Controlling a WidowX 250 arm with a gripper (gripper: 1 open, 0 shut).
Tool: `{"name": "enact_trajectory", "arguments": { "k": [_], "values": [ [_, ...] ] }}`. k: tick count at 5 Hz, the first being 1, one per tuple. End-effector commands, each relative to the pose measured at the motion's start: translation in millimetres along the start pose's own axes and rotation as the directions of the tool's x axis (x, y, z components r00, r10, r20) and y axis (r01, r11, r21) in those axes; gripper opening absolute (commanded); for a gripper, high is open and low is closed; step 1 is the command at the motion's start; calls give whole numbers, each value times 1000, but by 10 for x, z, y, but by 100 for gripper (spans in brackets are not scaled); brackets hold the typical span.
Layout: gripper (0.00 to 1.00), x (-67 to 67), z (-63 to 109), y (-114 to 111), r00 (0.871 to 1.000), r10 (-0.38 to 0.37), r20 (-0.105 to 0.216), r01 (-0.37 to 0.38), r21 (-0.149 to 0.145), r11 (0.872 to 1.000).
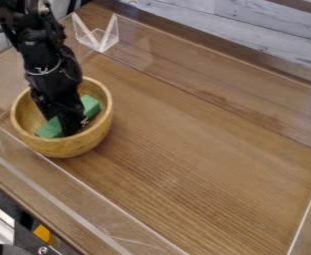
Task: Put the green block in the brown bowl
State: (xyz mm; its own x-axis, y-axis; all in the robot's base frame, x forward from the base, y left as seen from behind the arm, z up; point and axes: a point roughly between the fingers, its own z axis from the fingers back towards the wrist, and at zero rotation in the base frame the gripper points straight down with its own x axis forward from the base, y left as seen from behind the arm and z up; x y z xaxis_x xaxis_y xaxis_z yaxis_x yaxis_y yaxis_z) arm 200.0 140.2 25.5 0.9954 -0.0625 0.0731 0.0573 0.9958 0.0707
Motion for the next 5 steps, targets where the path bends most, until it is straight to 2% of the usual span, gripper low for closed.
{"name": "enact_trajectory", "arguments": {
  "k": [1, 2, 3, 4, 5],
  "values": [
    [100, -96, -100, -124, 998, 19, -55, -20, -26, 999],
    [100, -33, -24, -260, 998, 21, -54, -23, -28, 999],
    [0, -32, -45, -250, 998, 35, -53, -37, -30, 999],
    [100, -26, -66, -244, 998, 48, -51, -50, -30, 998],
    [100, -20, -80, -236, 997, 62, -48, -63, -32, 997]
  ]
}}
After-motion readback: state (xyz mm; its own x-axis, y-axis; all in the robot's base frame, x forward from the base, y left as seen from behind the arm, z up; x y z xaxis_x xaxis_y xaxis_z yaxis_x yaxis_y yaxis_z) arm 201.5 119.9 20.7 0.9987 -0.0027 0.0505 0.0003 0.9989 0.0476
